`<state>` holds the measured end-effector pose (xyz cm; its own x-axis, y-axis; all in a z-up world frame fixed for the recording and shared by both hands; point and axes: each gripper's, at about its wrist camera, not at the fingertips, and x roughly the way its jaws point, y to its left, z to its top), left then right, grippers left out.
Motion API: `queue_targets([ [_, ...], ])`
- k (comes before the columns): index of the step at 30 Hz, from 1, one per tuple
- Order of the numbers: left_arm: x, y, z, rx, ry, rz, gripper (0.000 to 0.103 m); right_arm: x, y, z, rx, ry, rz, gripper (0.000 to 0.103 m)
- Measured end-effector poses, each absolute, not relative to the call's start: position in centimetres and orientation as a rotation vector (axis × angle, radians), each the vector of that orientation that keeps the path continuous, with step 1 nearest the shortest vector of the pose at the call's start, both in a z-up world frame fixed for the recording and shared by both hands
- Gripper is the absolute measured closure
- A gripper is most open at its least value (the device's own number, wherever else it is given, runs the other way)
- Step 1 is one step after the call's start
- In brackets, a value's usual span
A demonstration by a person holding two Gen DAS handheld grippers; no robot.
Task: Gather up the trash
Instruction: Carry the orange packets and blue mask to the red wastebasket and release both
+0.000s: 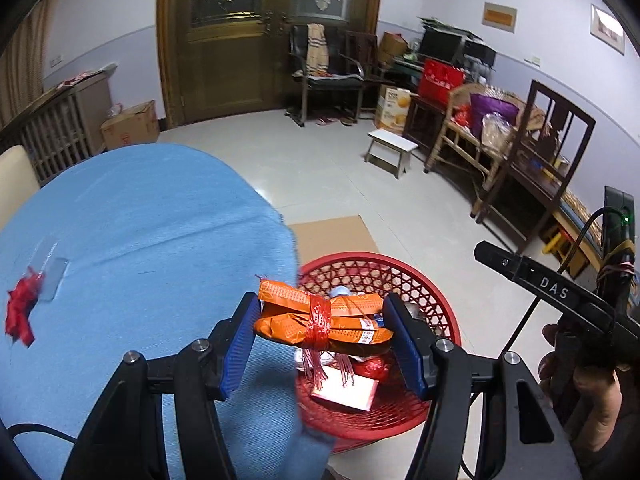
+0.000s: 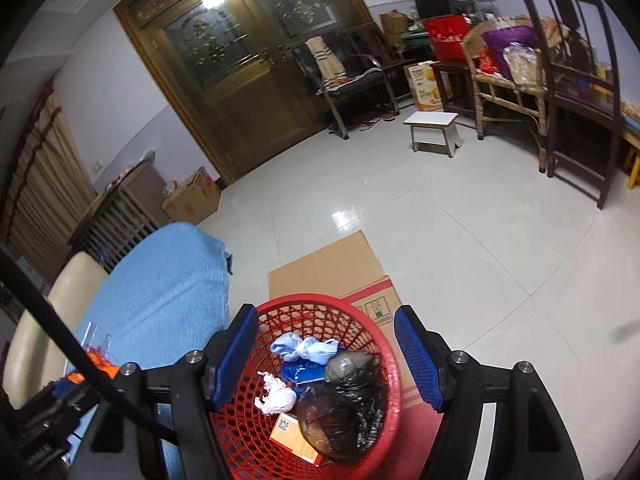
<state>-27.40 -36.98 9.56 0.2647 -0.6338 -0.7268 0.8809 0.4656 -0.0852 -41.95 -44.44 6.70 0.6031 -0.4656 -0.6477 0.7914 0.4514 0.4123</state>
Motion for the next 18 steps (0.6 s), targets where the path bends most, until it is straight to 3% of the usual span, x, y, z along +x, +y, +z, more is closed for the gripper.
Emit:
queue_targets([
  [8,-27.4,-40.5,8.0,0.394,0.843,-1.073,0.038,-43.2,-45.0,6.2,0.802,0.475,-0.82,0.029],
  [11,-27.1,-41.3,7.1,0.414,0.89,-1.061,0.033,-43.0,-45.1,6.1,0.805,0.48,-0.813,0.029],
  [18,-25.3,-38.9,7.7,0.345,0.909,-1.033,0.03,-42.6,-44.8,6.2,0.796,0.486,-0.805,0.029],
])
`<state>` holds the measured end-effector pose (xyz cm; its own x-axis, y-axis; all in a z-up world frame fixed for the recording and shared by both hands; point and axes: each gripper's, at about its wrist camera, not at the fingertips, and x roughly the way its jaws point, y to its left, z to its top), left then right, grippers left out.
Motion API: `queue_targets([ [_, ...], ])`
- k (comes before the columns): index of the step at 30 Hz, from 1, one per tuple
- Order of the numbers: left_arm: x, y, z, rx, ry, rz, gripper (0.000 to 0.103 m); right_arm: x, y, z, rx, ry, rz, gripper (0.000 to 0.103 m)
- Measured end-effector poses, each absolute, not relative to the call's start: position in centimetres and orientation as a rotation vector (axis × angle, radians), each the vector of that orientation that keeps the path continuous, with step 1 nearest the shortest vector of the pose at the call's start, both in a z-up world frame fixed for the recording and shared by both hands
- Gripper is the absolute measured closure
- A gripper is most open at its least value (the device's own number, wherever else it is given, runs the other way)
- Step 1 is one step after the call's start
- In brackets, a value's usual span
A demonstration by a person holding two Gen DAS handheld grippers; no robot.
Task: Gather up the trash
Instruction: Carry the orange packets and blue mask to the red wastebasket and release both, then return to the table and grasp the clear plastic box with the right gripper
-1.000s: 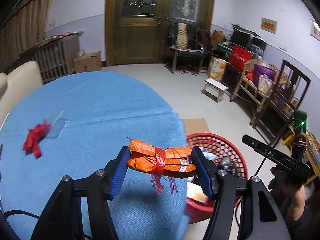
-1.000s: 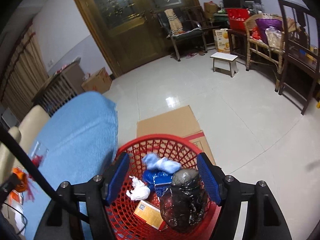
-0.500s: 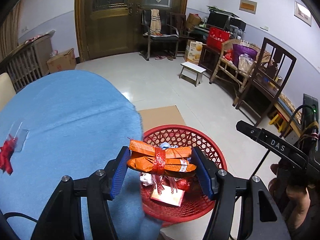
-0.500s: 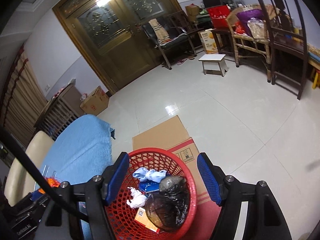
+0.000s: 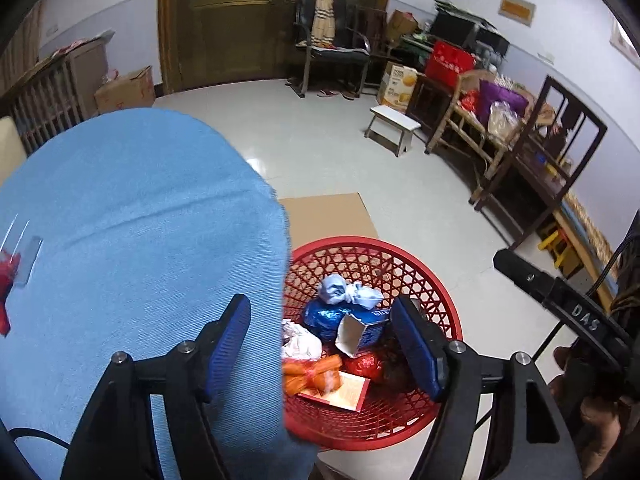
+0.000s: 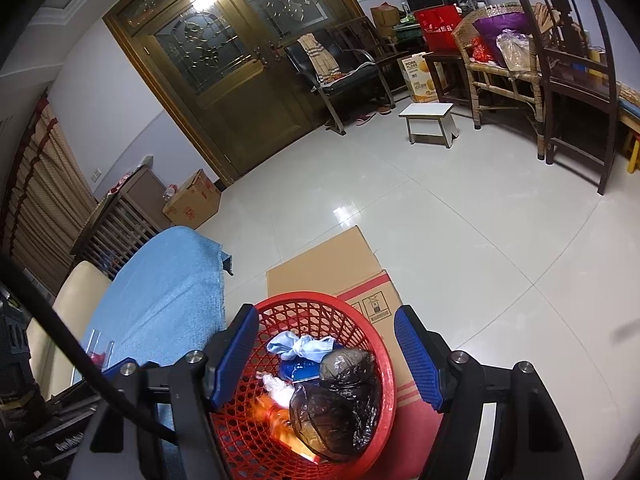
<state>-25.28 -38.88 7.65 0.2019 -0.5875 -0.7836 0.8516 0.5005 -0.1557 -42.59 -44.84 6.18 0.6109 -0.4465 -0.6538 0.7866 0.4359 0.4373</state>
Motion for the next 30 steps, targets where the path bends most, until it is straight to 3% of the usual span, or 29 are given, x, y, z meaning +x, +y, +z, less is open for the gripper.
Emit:
queue_targets([
  [17,-17.2,-20.9,10.6,0.08,0.841,-0.709,0.029,-33.0,-37.5,8.1,0.672,0.573,-0.606,0.029],
  [30,-11.8,-3.8,7.3,-0.112,0.873,-0.361,0.029,-23.5,-27.6,8.3,0.521,0.693,-0.357,0.028],
])
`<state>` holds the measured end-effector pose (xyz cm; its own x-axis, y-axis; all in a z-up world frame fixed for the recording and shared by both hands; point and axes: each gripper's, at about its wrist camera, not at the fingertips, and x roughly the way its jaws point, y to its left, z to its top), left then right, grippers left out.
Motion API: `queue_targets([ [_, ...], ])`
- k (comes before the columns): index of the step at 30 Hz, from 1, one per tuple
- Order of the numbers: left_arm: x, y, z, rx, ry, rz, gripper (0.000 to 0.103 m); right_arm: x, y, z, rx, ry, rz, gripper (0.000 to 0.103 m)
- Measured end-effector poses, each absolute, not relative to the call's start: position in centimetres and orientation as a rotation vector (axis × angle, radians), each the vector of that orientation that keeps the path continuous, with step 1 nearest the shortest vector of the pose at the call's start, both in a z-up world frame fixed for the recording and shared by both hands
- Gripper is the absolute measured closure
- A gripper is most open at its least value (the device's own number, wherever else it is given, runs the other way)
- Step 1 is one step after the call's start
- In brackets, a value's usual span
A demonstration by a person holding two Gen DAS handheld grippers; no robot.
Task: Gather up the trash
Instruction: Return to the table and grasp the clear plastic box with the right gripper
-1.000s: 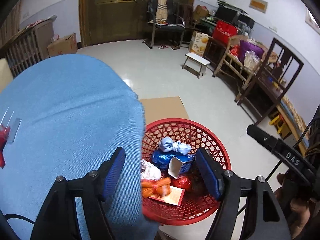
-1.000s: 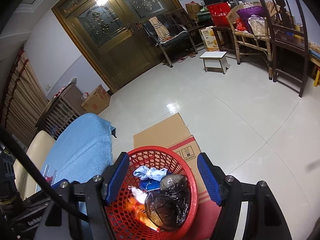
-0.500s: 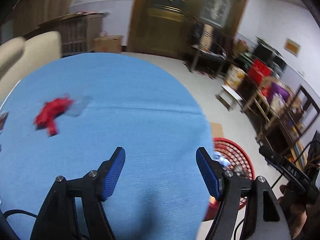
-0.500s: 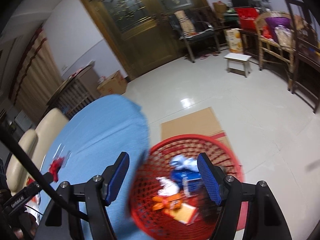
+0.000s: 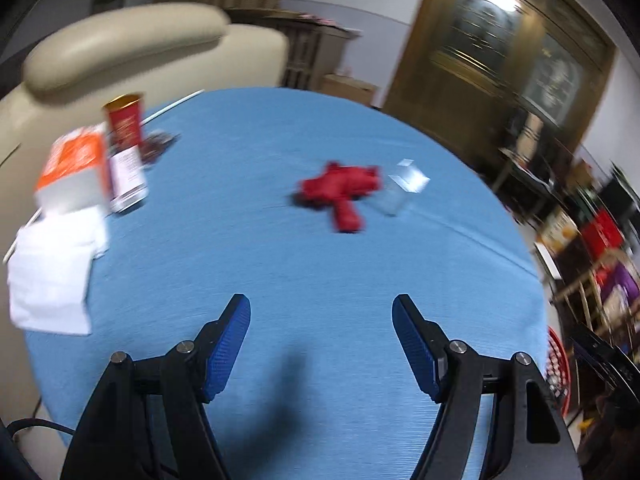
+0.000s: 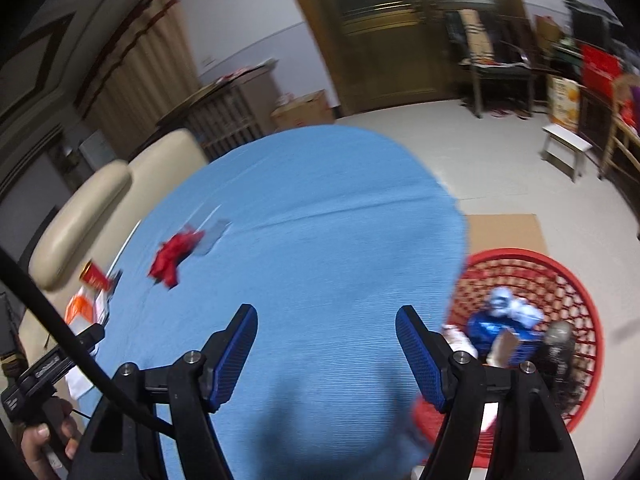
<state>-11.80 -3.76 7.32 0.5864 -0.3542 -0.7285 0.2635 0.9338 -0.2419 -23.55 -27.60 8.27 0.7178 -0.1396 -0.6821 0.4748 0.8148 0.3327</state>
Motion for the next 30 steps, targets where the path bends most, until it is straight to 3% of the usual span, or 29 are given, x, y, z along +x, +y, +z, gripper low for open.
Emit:
queue_targets([
  [14,-11.1,-0.8,5.6,-0.15,0.897,-0.308,0.029,-14.8,-24.0,7.5,0.562,0.789,-0.224,0.028],
  [30,-10.1,2.9,6.0,-0.225,0.888,-0.254,0.029,5.0,-21.7,4.9,0.692,0.869,-0.198,0.027],
])
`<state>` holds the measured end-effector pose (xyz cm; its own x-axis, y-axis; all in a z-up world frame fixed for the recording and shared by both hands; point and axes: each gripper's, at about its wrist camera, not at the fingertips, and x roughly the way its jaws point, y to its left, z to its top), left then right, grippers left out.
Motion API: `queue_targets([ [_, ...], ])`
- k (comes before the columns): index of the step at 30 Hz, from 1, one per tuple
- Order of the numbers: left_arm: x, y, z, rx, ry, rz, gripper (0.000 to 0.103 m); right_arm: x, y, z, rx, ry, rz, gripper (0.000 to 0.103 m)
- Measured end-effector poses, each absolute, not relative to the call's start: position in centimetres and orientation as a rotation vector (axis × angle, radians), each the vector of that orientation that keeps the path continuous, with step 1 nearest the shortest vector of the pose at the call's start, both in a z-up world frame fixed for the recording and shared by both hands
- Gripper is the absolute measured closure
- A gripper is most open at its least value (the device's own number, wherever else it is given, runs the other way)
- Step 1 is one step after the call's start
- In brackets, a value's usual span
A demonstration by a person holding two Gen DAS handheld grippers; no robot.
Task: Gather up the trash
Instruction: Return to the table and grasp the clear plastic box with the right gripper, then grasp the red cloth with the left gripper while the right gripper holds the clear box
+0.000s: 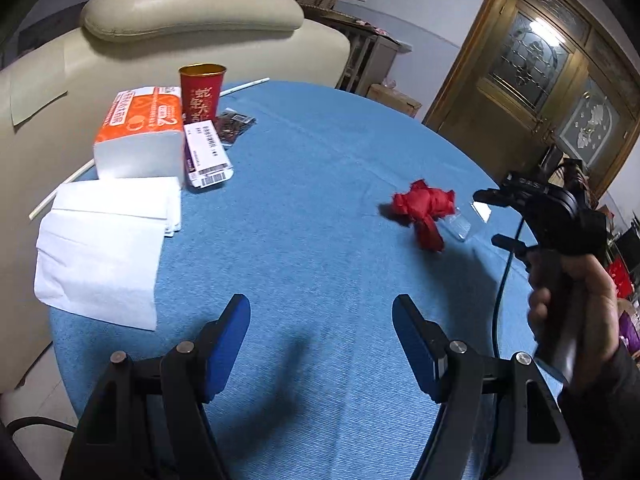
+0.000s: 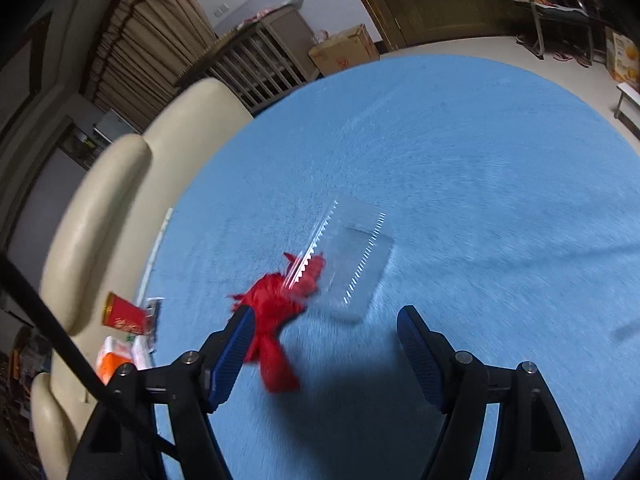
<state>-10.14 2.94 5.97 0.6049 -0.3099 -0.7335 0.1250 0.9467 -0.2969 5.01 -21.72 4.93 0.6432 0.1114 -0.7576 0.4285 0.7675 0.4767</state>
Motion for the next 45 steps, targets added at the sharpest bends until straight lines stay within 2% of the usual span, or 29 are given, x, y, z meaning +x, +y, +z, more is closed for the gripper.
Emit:
queue_targets([
  [6,-9.5,3.5,5.7,-0.227,0.891,-0.239,0.029,8.2,-21.9,3.4,0.718,0.891,-0.204,0.027],
  [8,-9.4,3.4,5.8,-0.222,0.893,-0.239,0.029,8.6,-22.0,3.2,0.7,0.893,-0.202,0.035],
  [9,-9.3,3.3,5.8,-0.219,0.893,-0.239,0.029,8.7,-22.0,3.2,0.682,0.897,-0.203,0.044],
  [13,-8.8,2.3,5.8,-0.201,0.897,-0.251,0.029,8.5,-22.0,3.3,0.659,0.895,-0.176,0.046],
  [18,-7.1,-0.9,6.5,-0.153,0.884,-0.305,0.029,5.4,-22.6,4.7,0.607,0.858,-0.147,0.046],
  [30,1.3,-9.9,6.5,0.029,0.863,-0.465,0.029,-4.1,-25.5,5.5,0.708,0.791,-0.088,0.046],
  [42,6.0,-14.9,3.8,0.103,0.955,-0.482,0.029,-6.8,-26.3,4.5,0.768,0.783,-0.093,0.046],
  [43,6.2,-14.9,3.6,0.097,0.969,-0.479,0.032,-6.9,-26.3,4.5,0.769,0.783,-0.094,0.046],
  [45,6.5,-14.9,2.9,0.102,1.008,-0.474,0.057,-6.9,-26.2,4.6,0.774,0.779,-0.093,0.046],
])
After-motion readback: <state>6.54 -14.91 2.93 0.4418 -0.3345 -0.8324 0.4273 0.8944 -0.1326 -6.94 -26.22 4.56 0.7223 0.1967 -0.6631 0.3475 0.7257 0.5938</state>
